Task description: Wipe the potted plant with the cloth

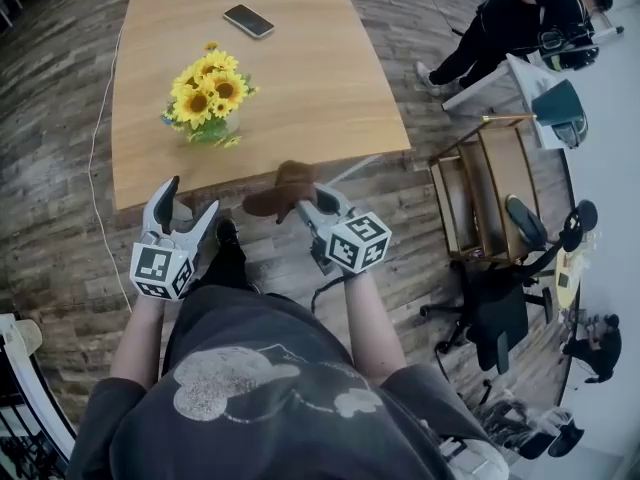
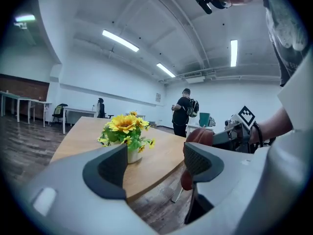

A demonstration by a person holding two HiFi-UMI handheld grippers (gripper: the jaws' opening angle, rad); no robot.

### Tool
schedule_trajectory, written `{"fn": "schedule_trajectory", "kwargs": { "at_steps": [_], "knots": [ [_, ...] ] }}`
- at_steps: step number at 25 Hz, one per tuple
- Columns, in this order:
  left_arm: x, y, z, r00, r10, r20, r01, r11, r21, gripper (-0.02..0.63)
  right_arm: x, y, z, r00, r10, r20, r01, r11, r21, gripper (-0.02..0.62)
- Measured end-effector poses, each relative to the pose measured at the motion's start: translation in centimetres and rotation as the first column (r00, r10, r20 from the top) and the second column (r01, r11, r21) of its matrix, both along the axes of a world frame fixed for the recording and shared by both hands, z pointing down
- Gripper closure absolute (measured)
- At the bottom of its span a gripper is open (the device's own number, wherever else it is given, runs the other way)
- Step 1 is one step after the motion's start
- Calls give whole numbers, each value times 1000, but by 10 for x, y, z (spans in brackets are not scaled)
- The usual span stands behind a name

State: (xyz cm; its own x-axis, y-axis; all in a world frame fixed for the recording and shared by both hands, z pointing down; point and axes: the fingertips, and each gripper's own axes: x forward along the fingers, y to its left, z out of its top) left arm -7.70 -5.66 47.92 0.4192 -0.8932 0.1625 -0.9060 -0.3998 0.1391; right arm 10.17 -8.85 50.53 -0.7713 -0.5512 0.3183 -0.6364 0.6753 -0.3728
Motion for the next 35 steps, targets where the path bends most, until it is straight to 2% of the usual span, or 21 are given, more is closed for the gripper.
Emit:
{"fn": "schedule_trajectory", "kwargs": {
  "at_steps": [4,7,10,16,21,27,33,35],
  "knots": [
    [4,31,-9,999,-48,9,48,999,21,263,2,38,4,999,-36,3,36,999,-10,546],
    [-2,48,-19,994,-107,-12,107,994,33,323,-6,58,3,998,-67,17,67,998,-9,546],
    [-8,62,-28,989,-142,-29,143,989,42,354,-10,69,2,997,-72,36,72,997,-1,546],
    [-19,74,-26,982,-184,-39,184,983,-8,388,-17,79,7,995,-73,63,74,997,-19,546],
    [-19,80,-25,982,-180,-60,178,984,-29,426,-24,89,16,996,-81,23,82,996,-44,546],
    [-32,96,-20,977,-190,-99,186,981,-49,468,-32,104,11,999,-49,5,49,998,-39,546],
    [-51,139,-12,983,-151,-107,145,988,-60,495,-43,142,6,999,37,-21,-37,999,-4,546],
    [-60,157,-10,984,-145,-107,139,988,-59,525,-46,160,3,997,70,-22,-70,997,13,546]
  ]
}}
